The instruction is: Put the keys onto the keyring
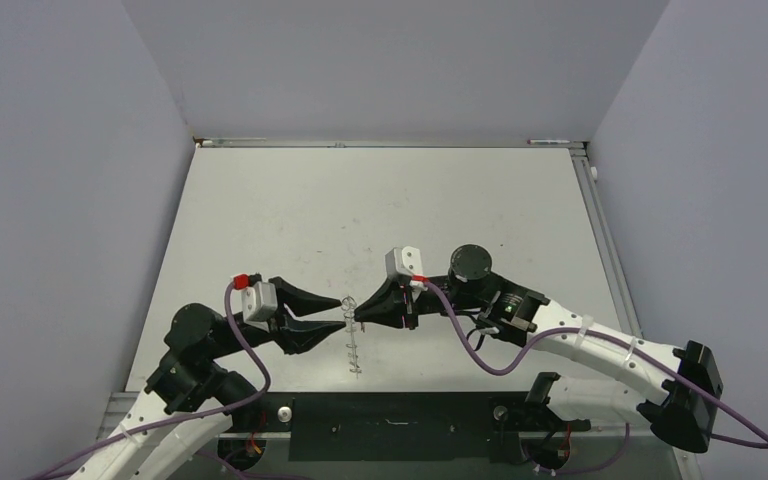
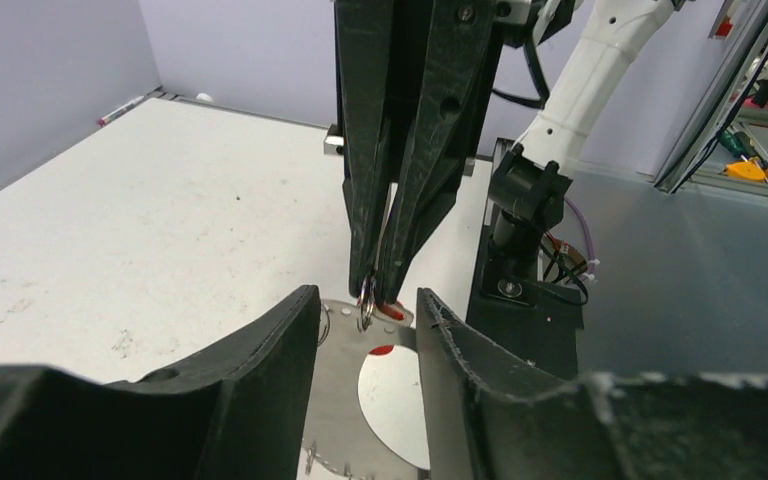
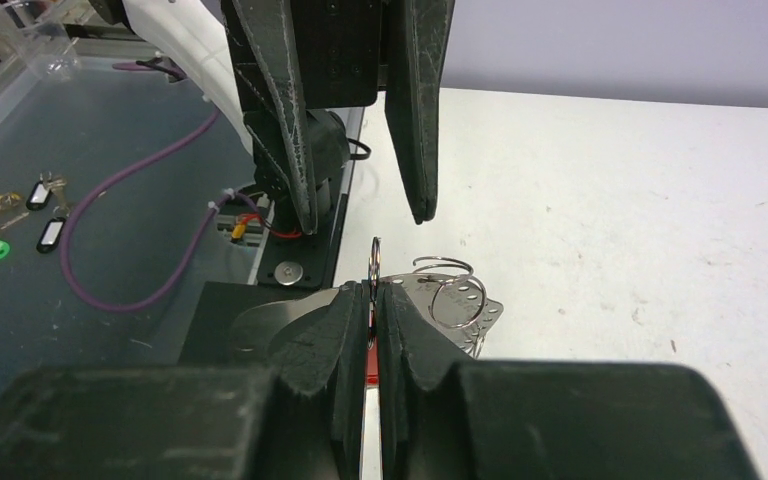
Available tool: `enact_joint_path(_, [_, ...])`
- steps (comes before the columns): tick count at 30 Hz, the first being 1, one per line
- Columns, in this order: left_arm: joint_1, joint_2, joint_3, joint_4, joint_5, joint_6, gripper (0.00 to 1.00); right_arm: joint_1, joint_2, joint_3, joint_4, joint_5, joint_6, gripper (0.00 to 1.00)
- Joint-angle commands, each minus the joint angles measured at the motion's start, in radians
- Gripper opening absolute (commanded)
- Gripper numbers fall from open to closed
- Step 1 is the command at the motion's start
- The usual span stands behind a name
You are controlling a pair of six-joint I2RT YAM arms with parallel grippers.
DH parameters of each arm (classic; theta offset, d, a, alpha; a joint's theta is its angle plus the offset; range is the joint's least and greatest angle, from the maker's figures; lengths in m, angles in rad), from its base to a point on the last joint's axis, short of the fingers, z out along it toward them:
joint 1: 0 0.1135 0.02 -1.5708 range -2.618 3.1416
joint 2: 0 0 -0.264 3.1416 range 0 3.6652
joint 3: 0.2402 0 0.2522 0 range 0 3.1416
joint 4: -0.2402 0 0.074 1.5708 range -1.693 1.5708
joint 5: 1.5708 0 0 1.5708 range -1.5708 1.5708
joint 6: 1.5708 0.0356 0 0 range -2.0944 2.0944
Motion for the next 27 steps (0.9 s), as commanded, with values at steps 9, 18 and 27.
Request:
enact_joint_path(9, [-0.003,0.088,0.073,-0.070,0.078,0.074,0.44,0.021,-0.041,0.222,-0.465,0.107,-0.226,0.05])
enact_joint_path(18, [-0.002,0.154,0.064,-0.060,0.046,0.093,0.38,0.132,0.054,0.362,-0.735,0.381,-0.270,0.05])
enact_joint_path(27, [-0.008,0.138,0.008,0.024,0.075,0.067,0.30,0.174,0.073,0.364,-0.723,0.381,-0.295,0.05])
